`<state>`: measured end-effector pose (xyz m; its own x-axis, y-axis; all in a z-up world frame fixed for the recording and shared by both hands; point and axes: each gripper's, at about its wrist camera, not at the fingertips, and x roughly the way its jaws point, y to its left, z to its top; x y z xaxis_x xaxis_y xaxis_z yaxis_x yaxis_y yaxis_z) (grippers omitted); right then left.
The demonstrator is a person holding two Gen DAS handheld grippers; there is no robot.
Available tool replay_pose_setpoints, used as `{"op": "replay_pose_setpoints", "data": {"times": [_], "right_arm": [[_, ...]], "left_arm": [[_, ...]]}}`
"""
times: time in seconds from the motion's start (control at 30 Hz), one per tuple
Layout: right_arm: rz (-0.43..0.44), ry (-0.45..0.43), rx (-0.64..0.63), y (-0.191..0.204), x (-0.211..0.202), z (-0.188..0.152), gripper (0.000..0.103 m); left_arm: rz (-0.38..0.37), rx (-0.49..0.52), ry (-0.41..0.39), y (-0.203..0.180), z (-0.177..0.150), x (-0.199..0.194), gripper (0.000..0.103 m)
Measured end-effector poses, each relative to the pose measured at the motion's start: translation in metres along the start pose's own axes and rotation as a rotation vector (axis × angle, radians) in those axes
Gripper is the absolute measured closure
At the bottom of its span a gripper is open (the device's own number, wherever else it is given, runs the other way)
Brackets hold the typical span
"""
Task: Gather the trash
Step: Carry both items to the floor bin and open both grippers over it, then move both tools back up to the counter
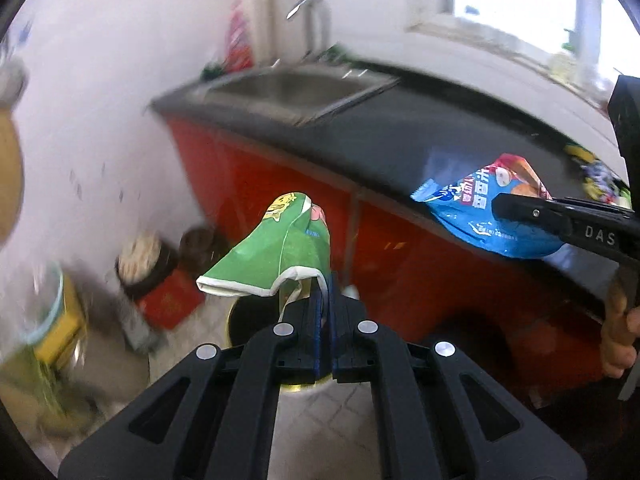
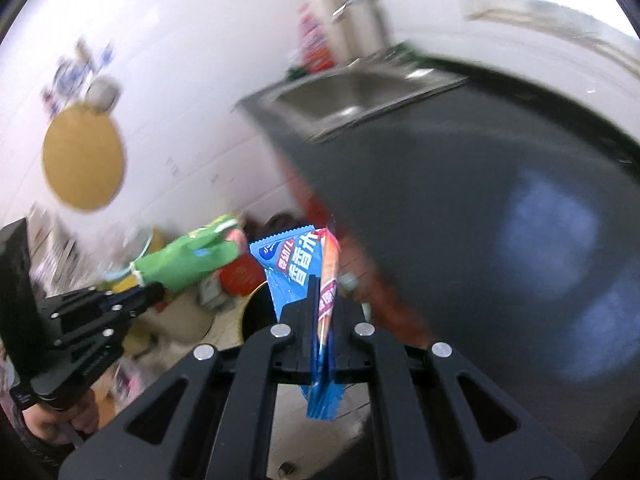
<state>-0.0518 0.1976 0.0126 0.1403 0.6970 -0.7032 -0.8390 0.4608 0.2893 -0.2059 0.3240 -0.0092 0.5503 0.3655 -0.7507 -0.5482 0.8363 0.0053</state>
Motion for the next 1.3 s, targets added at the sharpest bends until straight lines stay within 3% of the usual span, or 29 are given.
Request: {"op": "replay_pose_setpoints", "data": {"times": [0.2,0.37,0.5,0.7,0.73,0.77,0.8,0.83,0.87,1.13,1.3], "right_arm": [[0.027,0.180,-0.056,0.044,0.097,-0.010,0.099],[-0.004,0.284,-0.020,0.049,0.177,-0.023,0.099],[-0.017,0.335,0.030,0.036,0.216,-0.030,0.099],[-0.028,0.377,0.034,0.025,0.242,-0.030,0.097],[-0.028,0.384,0.043,0.025,0.245,-0.029,0.093],[-0.035,0.399,0.053,0.024,0.249,-0.028,0.068],[-0.034,0.408,0.062,0.021,0.251,-0.027,0.048],[-0.028,0.408,0.070,0.020,0.254,-0.026,0.020],[-0.028,0.383,0.074,0.019,0.251,-0.025,0.019],[-0.028,0.361,0.048,0.019,0.245,-0.025,0.019],[0.003,0.316,0.010,0.034,0.212,-0.020,0.019]], "left_arm": [[-0.024,-0.106,0.155,0.045,-0.041,0.081,0.101],[-0.086,-0.200,0.245,0.067,-0.063,0.148,0.101],[-0.090,-0.257,0.294,0.080,-0.074,0.187,0.101],[-0.088,-0.250,0.330,0.083,-0.077,0.208,0.100],[-0.082,-0.251,0.333,0.085,-0.077,0.210,0.098],[-0.069,-0.253,0.347,0.086,-0.078,0.211,0.085],[-0.060,-0.262,0.360,0.088,-0.079,0.212,0.056],[-0.054,-0.274,0.363,0.090,-0.080,0.213,0.038],[-0.045,-0.290,0.351,0.093,-0.081,0.210,0.021],[-0.023,-0.273,0.358,0.094,-0.086,0.208,0.021],[-0.011,-0.246,0.311,0.085,-0.074,0.180,0.021]]}}
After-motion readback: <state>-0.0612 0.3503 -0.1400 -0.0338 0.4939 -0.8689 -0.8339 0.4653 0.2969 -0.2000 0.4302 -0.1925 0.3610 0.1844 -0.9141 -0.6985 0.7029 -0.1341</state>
